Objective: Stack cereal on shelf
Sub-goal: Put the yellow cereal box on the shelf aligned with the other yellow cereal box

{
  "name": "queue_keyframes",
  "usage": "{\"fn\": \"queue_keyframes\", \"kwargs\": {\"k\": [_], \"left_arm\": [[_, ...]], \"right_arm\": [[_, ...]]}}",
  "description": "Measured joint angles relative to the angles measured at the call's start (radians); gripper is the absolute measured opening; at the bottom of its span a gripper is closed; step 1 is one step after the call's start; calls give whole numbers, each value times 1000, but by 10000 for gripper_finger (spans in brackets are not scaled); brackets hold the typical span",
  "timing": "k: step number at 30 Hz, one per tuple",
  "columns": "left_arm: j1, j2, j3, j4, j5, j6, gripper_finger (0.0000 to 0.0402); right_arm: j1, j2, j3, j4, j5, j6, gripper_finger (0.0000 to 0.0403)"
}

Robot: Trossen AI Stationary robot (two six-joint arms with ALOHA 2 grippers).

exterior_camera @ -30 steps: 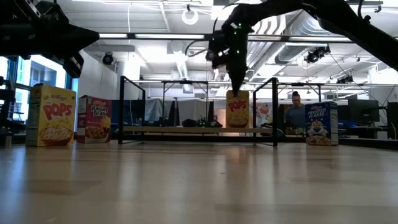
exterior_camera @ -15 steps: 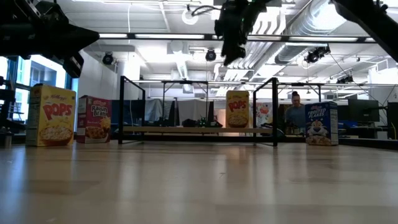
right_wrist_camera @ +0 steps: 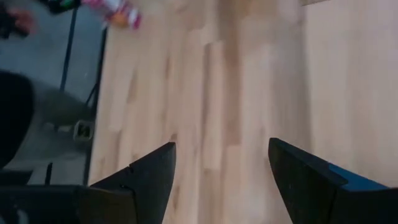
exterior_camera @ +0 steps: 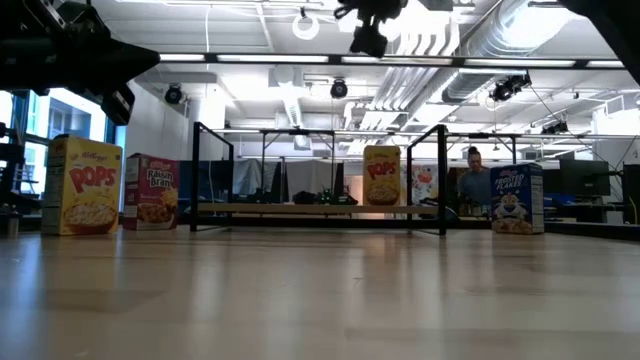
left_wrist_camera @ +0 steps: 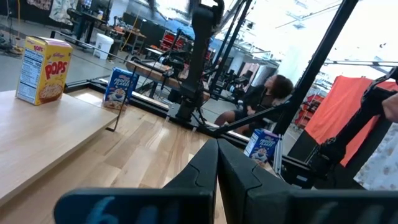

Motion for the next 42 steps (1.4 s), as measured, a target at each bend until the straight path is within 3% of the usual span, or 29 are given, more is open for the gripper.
{"fn": "queue_keyframes", "kwargs": {"k": [23,25,28,33,36,39,42], "left_arm": [[0,0,0,1,0,0,0],[0,0,0,1,0,0,0],[0,0,0,1,0,0,0],[0,0,0,1,0,0,0],[0,0,0,1,0,-7,0],[0,0,0,17,0,-61,0],[0,0,0,80,-2,-147,0]], "right_arm": [[109,-172,-29,2,86,50,250],[113,-244,-160,87,88,60,250],[114,-428,-515,303,88,143,250],[132,-813,-1074,803,119,468,250],[178,-999,-1333,1170,209,660,250],[223,-1126,-1530,1519,338,755,250],[251,-1183,-1654,1715,461,814,250]]}}
